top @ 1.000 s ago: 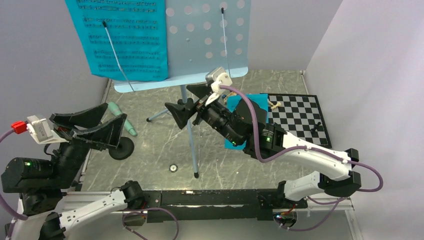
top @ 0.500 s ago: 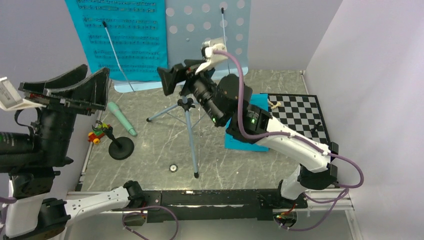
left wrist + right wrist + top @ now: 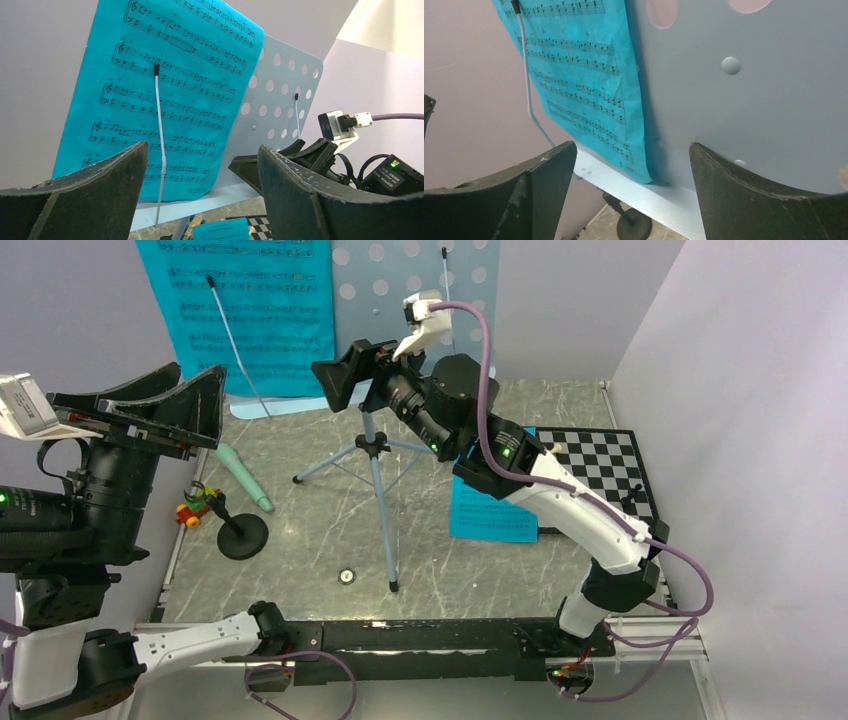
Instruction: Pack up the instrument practice props
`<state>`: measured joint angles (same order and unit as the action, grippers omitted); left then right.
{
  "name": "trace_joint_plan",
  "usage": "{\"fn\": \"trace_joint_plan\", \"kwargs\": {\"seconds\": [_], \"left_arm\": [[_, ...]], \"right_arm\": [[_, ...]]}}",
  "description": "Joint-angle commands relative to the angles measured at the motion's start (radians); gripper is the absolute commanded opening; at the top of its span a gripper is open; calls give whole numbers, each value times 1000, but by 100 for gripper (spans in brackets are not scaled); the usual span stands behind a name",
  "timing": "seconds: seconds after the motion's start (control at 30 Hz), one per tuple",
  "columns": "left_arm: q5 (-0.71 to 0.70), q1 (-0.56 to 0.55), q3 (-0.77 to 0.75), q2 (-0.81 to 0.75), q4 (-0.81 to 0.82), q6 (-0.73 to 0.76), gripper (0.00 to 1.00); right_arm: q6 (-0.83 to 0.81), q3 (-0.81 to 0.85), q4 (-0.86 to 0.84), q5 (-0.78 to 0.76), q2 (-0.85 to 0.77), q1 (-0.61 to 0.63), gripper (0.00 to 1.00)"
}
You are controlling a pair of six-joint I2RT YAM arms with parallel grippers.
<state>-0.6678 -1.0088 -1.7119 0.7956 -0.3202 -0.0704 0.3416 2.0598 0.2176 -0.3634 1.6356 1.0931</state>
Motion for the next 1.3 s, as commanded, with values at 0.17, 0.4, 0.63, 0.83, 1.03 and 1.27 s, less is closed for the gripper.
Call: {"fn": "trace_joint_plan", "kwargs": {"seconds": [0.17,0.4,0.63,0.83,1.03,1.27], "left_arm": [[-11,-4,13,15,26,33,82],[-4,-4,52,-6,48,34,79],[5,-4,89,-32,66,27,78],[3,-4,96,-30,75,29,78],[2,-4,104,-27,80,29,76],[6,-4,117,-30,83,24,76]], "right_arm": [[53,109,81,54,88,-15,86],[66,88,50,76,94,-16,84],[75,-5,-2,64,46,-15,83],[84,-49,-39,71,20,-13,79],[89,-62,-80,96,20,-13,71],[101,-135,-177,112,-2,-13,68]]}}
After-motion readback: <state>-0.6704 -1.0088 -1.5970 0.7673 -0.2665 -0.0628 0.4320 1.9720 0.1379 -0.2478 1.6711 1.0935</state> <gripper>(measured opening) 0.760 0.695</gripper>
